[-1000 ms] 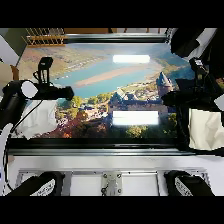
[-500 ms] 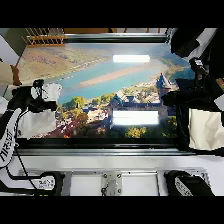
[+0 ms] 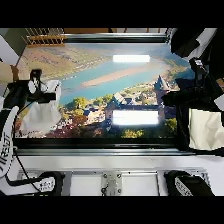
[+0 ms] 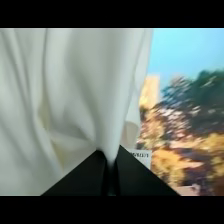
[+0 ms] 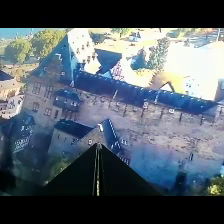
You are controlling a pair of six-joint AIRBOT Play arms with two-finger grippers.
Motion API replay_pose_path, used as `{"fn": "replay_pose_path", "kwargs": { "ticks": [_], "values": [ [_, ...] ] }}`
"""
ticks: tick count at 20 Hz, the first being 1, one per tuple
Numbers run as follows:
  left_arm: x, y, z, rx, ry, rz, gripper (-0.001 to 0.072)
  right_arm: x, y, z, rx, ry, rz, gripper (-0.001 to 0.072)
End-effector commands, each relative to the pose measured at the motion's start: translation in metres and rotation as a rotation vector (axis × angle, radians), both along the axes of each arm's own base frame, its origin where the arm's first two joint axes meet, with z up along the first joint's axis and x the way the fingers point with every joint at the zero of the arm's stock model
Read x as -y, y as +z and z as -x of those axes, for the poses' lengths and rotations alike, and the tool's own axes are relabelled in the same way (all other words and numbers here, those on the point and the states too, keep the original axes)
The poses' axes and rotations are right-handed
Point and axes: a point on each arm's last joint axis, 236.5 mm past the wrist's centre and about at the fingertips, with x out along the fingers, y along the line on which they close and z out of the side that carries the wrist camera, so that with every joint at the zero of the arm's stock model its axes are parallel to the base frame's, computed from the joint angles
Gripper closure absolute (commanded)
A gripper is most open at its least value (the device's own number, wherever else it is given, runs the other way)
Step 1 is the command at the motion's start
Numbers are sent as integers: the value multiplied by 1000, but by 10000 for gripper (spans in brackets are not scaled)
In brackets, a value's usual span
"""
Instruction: Fold the clothes and pants, and hang the long-sleeved shirts on hangers.
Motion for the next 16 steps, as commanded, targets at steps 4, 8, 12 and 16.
{"fn": "replay_pose_path", "kwargs": {
  "ticks": [4,8,12,16],
  "values": [
    [195,286,-6,673,-380,214,700,-5,1,0,-5,4,-27,701],
    [275,385,58,885,-586,339,701,-10,19,-10,60,-20,-81,701],
    [301,310,74,662,-573,400,701,36,65,-28,237,-166,-66,702],
    [317,154,77,342,-518,365,700,59,78,-24,275,-229,-57,702]
  ]
}}
